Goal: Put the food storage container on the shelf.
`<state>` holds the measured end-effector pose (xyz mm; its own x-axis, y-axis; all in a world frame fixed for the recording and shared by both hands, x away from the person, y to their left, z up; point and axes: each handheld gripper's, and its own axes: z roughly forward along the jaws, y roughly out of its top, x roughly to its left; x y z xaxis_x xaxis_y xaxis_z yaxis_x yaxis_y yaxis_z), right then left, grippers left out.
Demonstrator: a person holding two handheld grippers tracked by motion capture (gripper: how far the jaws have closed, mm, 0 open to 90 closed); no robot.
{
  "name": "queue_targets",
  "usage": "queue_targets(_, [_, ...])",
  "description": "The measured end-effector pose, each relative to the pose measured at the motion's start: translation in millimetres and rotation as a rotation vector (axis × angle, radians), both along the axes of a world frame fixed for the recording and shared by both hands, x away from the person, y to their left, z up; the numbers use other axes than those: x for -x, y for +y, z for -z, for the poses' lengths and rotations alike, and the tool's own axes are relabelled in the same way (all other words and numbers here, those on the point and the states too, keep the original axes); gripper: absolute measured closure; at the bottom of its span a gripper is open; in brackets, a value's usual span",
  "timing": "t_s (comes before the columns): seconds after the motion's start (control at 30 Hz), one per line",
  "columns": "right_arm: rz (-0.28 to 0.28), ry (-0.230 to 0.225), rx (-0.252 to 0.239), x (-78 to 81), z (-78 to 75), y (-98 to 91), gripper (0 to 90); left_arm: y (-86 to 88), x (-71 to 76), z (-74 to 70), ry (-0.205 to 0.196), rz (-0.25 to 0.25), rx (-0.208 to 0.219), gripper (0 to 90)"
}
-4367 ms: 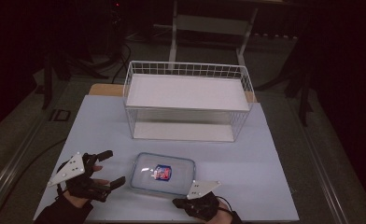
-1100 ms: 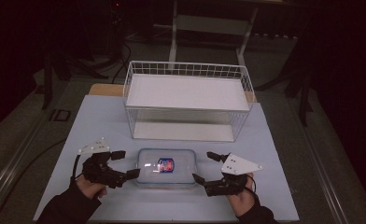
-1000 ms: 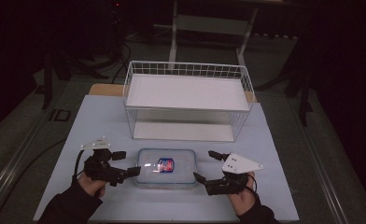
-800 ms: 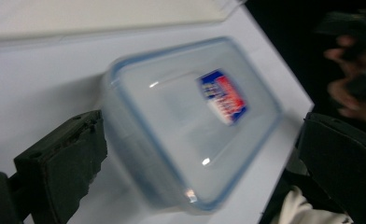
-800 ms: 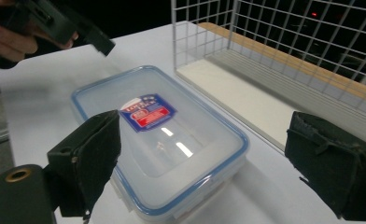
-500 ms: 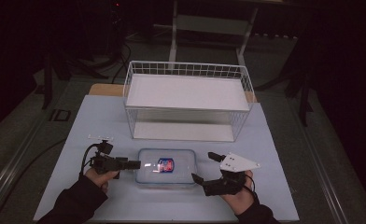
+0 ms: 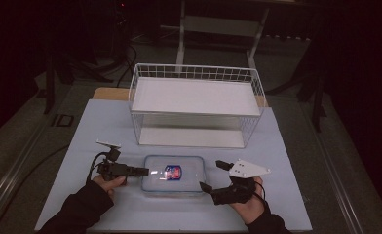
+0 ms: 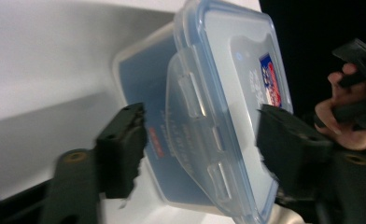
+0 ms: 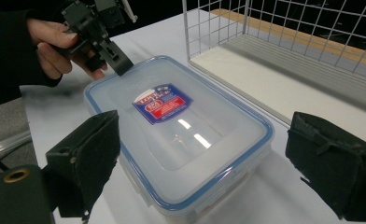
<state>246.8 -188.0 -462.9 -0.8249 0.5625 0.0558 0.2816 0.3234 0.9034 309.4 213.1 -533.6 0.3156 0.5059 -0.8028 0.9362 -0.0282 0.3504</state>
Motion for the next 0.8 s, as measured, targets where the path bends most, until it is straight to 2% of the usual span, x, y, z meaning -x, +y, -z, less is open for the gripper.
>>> queue_targets(0.03, [-0.001,0.006,-0.002,-0.2,0.2,-0.2,9.9,-0.1,-0.3,0.5,0.003,0.003,0.015,39.1])
queue_targets(0.07, [0.000,0.007,-0.004,-0.5,0.4,-0.5,9.9,0.1,-0.9,1.4,0.007,0.026,0.036,43.0])
queue_targets(0.17, [0.006,0.017,-0.006,-1.0,0.7,-2.1,10.0,1.9,-1.9,1.0,-0.001,0.043,0.039,47.0])
queue_targets(0.3, [0.010,0.031,-0.008,-1.8,2.3,-4.4,10.0,5.1,-2.8,3.9,0.012,0.046,0.064,49.6])
queue_targets(0.43, [0.016,0.054,-0.006,-4.6,5.9,-6.9,10.0,5.0,-1.2,1.5,-0.014,0.060,0.060,50.8])
queue_targets(0.63, [0.025,0.127,-0.028,-12.4,11.6,-11.5,12.2,4.3,7.5,-5.2,-0.077,0.069,0.057,54.4])
queue_targets(0.8, [0.031,0.218,-0.047,-20.3,18.2,-14.7,13.6,4.0,12.9,-7.8,-0.106,0.071,0.050,55.9])
